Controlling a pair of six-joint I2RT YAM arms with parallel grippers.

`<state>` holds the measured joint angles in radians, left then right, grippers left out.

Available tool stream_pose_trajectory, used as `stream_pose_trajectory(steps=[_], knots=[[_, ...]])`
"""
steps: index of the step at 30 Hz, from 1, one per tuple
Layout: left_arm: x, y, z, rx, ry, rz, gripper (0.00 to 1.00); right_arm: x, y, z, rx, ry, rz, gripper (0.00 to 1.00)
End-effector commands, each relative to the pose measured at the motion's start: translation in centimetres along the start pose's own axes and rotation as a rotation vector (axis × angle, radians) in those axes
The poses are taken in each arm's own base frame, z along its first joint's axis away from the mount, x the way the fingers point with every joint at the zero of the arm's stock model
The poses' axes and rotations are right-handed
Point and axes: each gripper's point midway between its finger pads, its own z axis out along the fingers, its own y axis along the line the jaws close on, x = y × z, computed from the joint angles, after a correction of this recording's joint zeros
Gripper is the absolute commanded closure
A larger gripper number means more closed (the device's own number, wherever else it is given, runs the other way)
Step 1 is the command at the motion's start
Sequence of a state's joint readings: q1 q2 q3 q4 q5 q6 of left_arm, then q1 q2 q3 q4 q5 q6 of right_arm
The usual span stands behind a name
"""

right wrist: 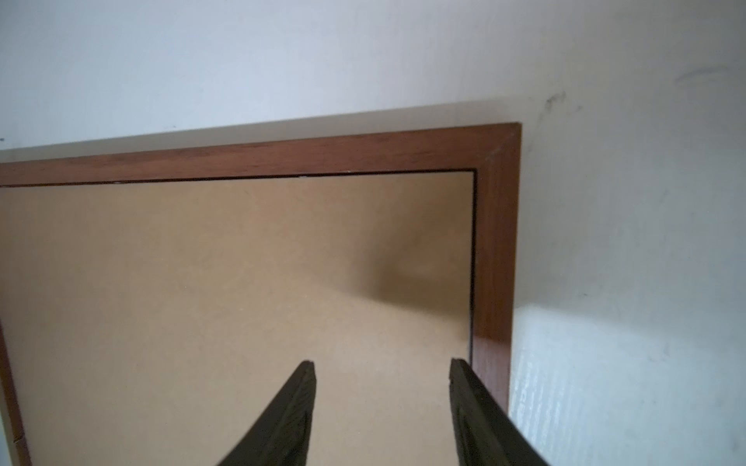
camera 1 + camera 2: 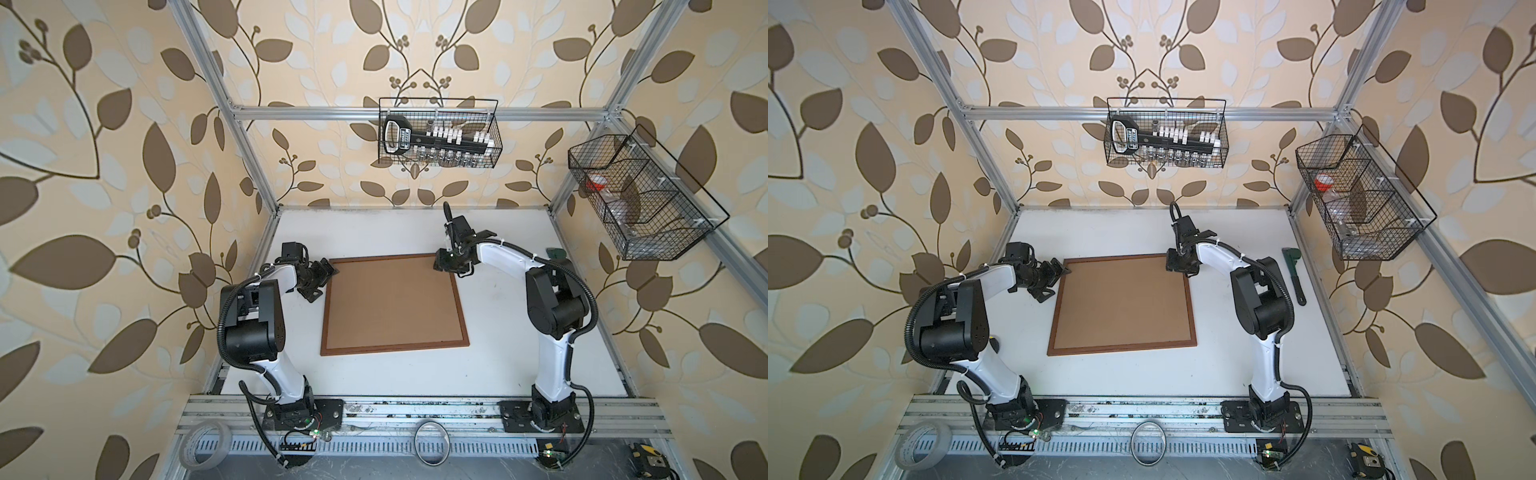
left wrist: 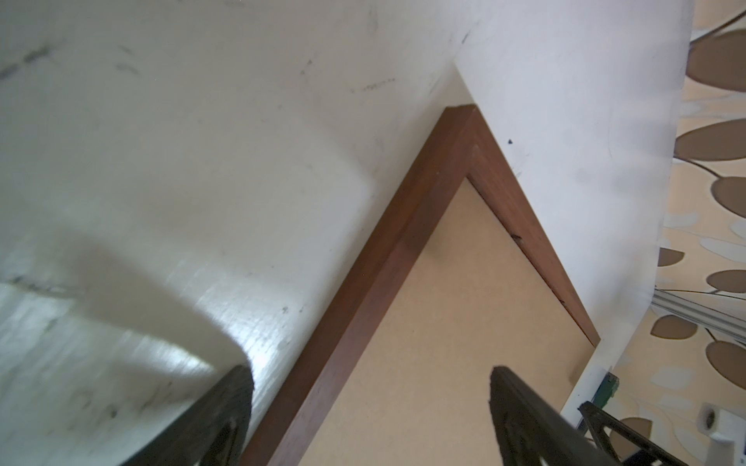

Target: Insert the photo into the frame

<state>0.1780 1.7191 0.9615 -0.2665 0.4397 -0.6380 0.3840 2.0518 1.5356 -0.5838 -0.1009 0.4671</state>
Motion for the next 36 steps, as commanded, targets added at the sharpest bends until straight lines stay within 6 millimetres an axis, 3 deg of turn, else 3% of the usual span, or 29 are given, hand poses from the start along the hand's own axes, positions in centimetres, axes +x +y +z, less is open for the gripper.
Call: stream_pose_trajectory(steps=[1,16,21,28,31,36], knots=[[1.7,1.9,1.3,-0.052,0.076,-0.057,0.07,0.5,-0.7,1.0,0.035,0.041,-0.016,0.46],[2.5,2.5,1.8,-0.074,0.098,-0.052,0.07,1.4,-2.7,2.4,0.137,0.073,-0.040,0.39],[2.9,2.5,2.1,-0.078,0.107,-0.045,0.08,2.5,-1.9,3.6,0.094,0.129,-0.059,0.38],[4.3,2.1,3.4,-0.078,0.160,-0.036,0.08,5.4,1.3,5.2,-0.104,0.245,-0.098,0.39],[4.8,1.8,4.0,-0.048,0.187,-0.058,0.08,5.0,4.0,3.4,-0.296,0.224,-0.106,0.39],[5.0,1.7,4.2,-0.035,0.200,-0.077,0.08,2.5,10.3,-2.8,-0.715,0.138,-0.045,0.41]])
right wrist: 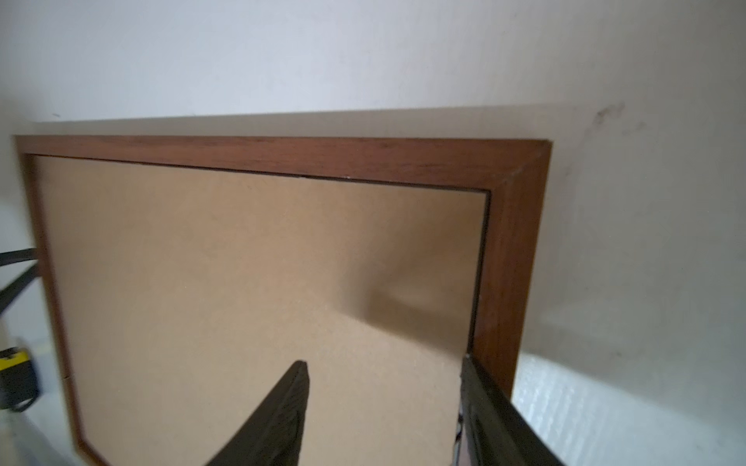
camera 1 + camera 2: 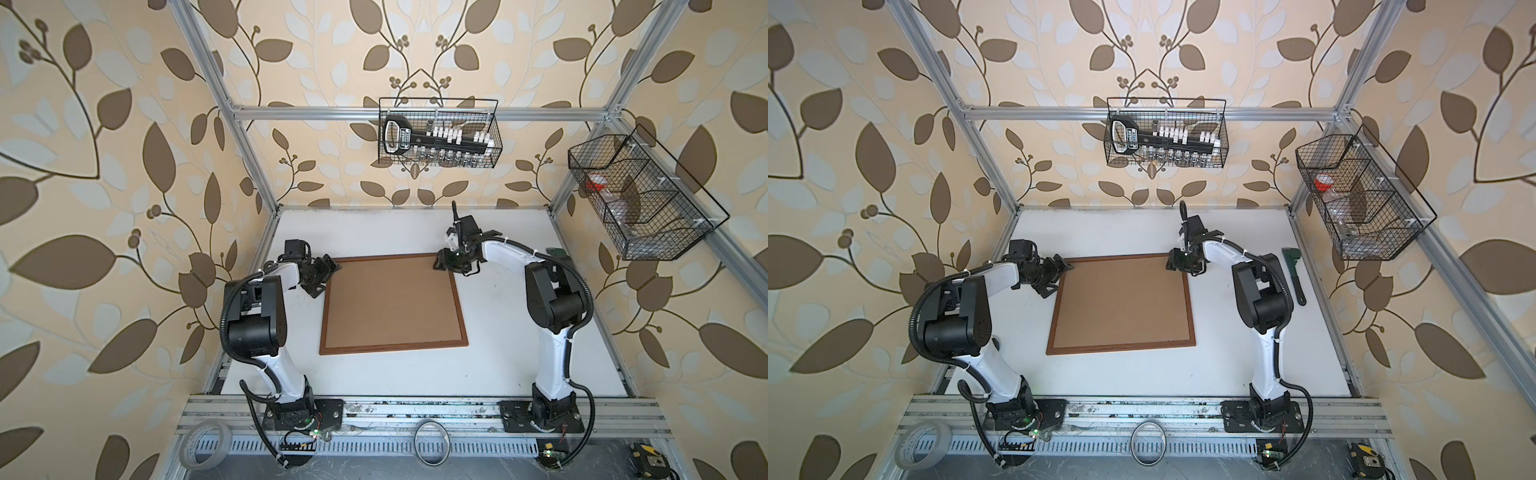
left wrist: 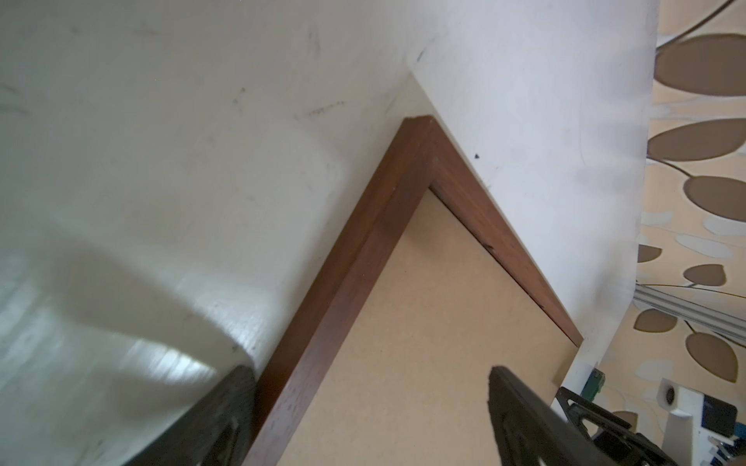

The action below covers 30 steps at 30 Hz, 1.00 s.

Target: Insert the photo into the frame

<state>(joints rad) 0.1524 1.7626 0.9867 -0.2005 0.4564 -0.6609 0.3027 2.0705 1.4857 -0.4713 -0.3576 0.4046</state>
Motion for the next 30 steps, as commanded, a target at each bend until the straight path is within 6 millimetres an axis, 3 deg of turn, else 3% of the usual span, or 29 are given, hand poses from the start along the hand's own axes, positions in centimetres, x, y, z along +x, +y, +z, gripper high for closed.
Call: stream_pose_trajectory(steps=[1,5,11,14,19,24,30], knots=[[5.6,3.3,2.8,-0.077,0.204,-0.097,0.08,2.7,11.2,-2.0,-0.525,0.100,-0.042,0.42],[5.8,3.5,2.8,-0.082,0.207,-0.098,0.08,2.0,13.7,-4.8,-0.654,0.063,-0.026,0.45],[6.0,3.6,2.8,-0.082,0.212,-0.100,0.09,1.6,15.4,-6.4,-0.797,0.038,0.036,0.51],[5.9,3.6,2.8,-0.082,0.210,-0.101,0.08,1.8,15.2,-5.8,-0.779,0.042,0.036,0.54],[5.9,3.7,2.9,-0.083,0.212,-0.102,0.09,3.5,13.1,-2.9,-0.599,0.096,0.019,0.56],[6.0,3.8,3.0,-0.085,0.216,-0.103,0.09,4.1,13.7,-2.6,-0.561,0.100,-0.001,0.59],[6.1,3.9,3.1,-0.086,0.219,-0.105,0.09,6.6,11.8,0.6,-0.390,0.188,-0.037,0.61]])
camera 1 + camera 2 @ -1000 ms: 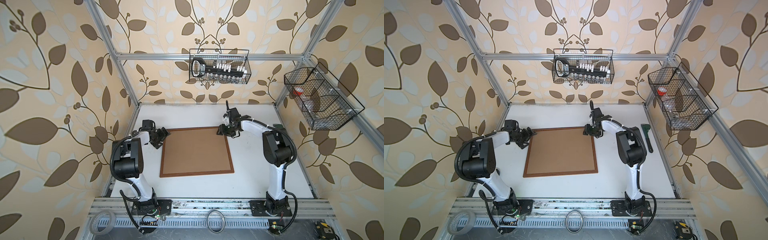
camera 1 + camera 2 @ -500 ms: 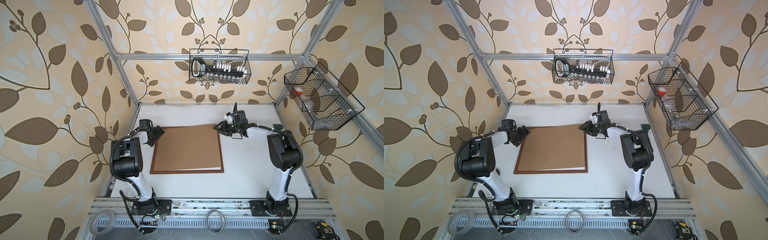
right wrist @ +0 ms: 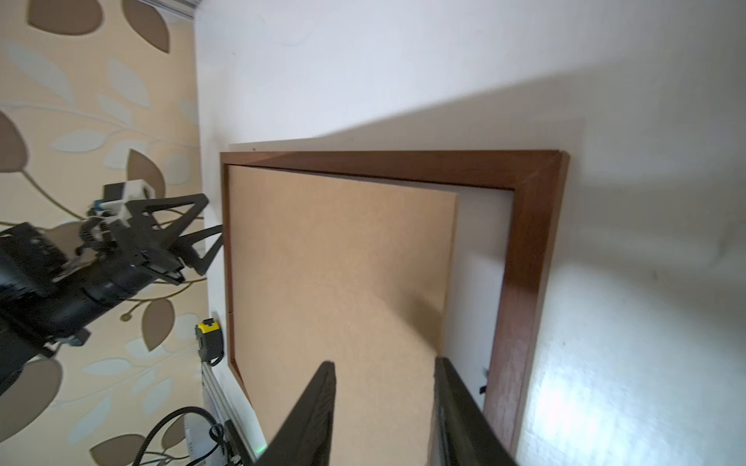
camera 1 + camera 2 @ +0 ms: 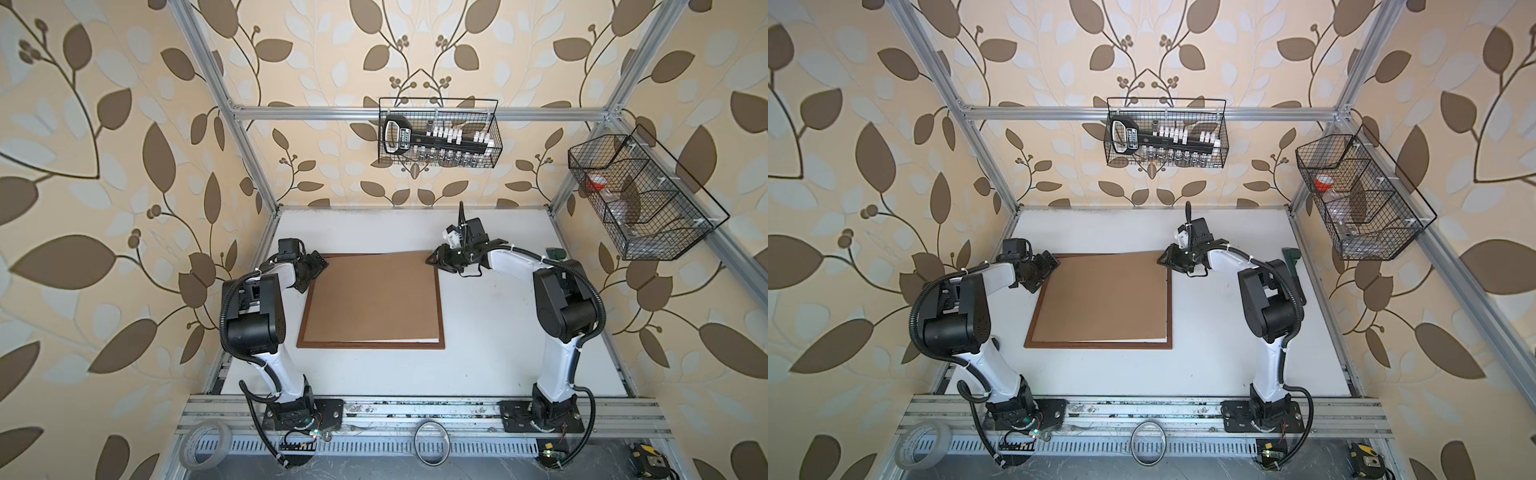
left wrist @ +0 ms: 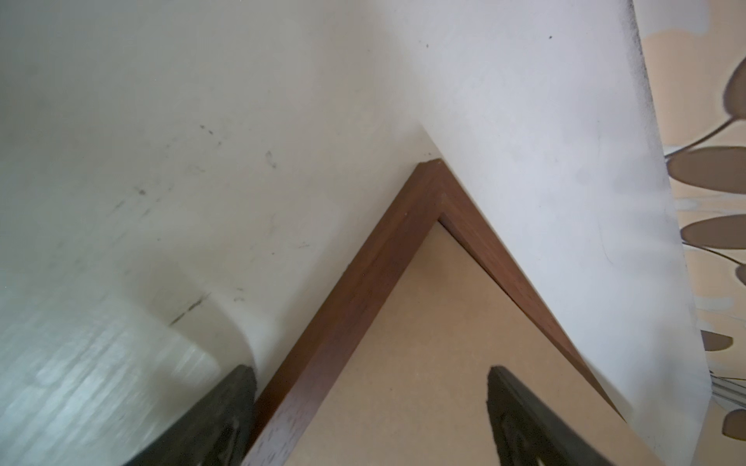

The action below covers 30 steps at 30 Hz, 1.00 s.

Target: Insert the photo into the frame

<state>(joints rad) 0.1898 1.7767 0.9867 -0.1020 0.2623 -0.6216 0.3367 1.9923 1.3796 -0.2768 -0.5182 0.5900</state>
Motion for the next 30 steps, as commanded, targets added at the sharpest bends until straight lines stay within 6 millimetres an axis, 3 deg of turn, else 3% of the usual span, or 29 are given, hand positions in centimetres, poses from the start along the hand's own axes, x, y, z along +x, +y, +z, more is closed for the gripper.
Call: stream_pose_trajectory(steps=[1,15,24,28,30], knots=[[11.5,1.0,1.5,0.008,0.434,-0.122,0.10,7.2,5.4,3.1,-0.161,0.250,-0.089,0.62],[11.7,1.0,1.7,0.009,0.440,-0.124,0.10,8.1,4.6,5.0,-0.109,0.275,-0.131,0.63],[11.7,0.9,1.7,0.014,0.443,-0.125,0.10,8.7,10.3,2.7,-0.278,0.266,-0.218,0.62],[11.6,0.9,1.7,0.012,0.440,-0.123,0.10,8.3,7.0,3.2,-0.140,0.253,-0.164,0.63],[11.3,0.8,1.5,0.008,0.432,-0.112,0.10,7.4,5.8,2.3,-0.098,0.206,-0.168,0.62]])
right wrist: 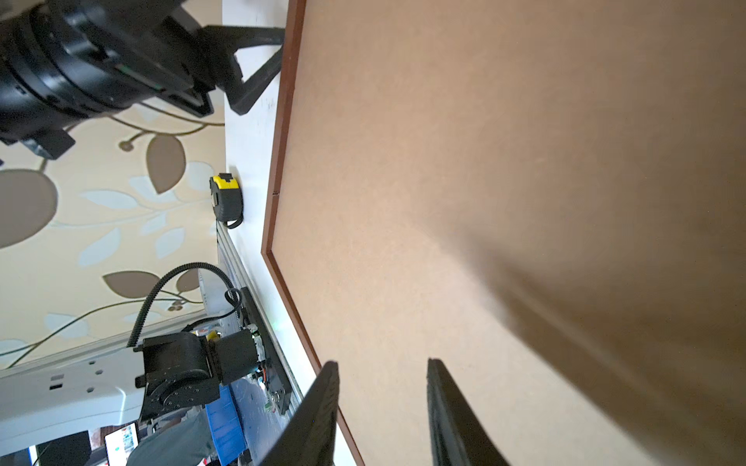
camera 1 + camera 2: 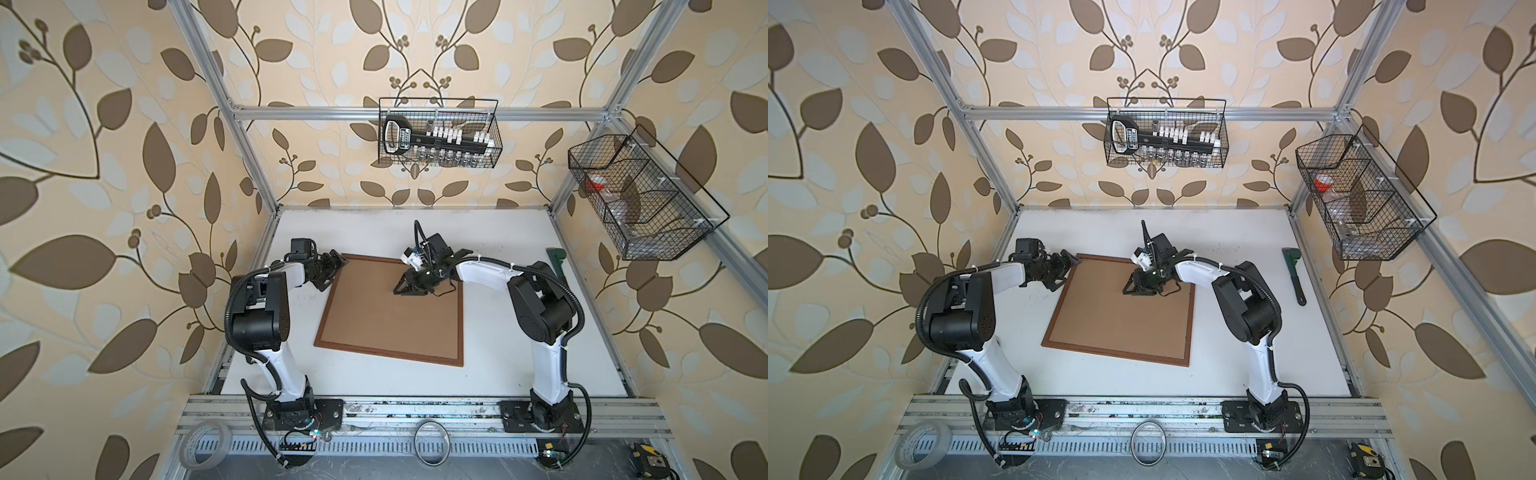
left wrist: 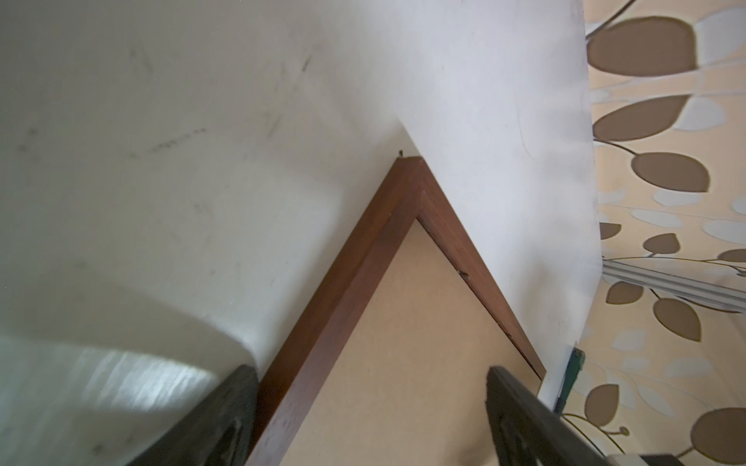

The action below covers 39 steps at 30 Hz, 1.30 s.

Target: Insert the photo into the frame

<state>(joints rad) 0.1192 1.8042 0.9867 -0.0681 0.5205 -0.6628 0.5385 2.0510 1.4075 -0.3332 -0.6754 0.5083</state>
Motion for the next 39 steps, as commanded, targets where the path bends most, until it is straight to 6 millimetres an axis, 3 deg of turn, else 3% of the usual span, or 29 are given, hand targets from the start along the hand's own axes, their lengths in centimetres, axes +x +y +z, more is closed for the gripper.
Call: stream_pose_trajectory(steps=[1,4,6,10,13,16,19,23,30,39], knots=[[6.1,5.8,0.8,-0.185,0.205,-0.165,0.10,-1.5,-1.3,-3.5,0.081,-0.086,-0.006,0.61],[5.3,5.2,0.2,-0.187,0.172,-0.142,0.10,-2.5,-2.6,-6.9,0.209,-0.162,-0.013,0.58],[4.3,4.6,-0.9,-0.208,0.129,-0.107,0.09,-2.5,-4.7,-9.5,0.316,-0.230,0.027,0.58],[2.6,3.4,-3.7,-0.285,0.035,-0.005,0.09,-0.3,-8.1,-12.6,0.428,-0.253,0.123,0.57],[2.8,2.2,-5.2,-0.359,-0.002,0.114,0.09,3.3,-9.6,-12.6,0.472,-0.187,0.182,0.49],[4.2,0.9,-5.8,-0.456,-0.010,0.282,0.08,6.0,-9.9,-12.1,0.444,-0.157,0.244,0.47],[5.6,1.7,-6.1,-0.515,0.007,0.334,0.08,8.6,-9.5,-11.2,0.392,-0.132,0.288,0.47],[5.1,2.6,-7.4,-0.499,-0.027,0.294,0.05,11.1,-9.1,-10.6,0.388,-0.101,0.287,0.46],[4.3,4.2,-6.6,-0.394,-0.013,0.122,0.03,13.2,-9.7,-9.3,0.359,-0.081,0.321,0.47],[5.5,5.4,-4.5,-0.340,0.068,0.024,0.03,14.2,-9.9,-8.0,0.309,-0.061,0.367,0.46]])
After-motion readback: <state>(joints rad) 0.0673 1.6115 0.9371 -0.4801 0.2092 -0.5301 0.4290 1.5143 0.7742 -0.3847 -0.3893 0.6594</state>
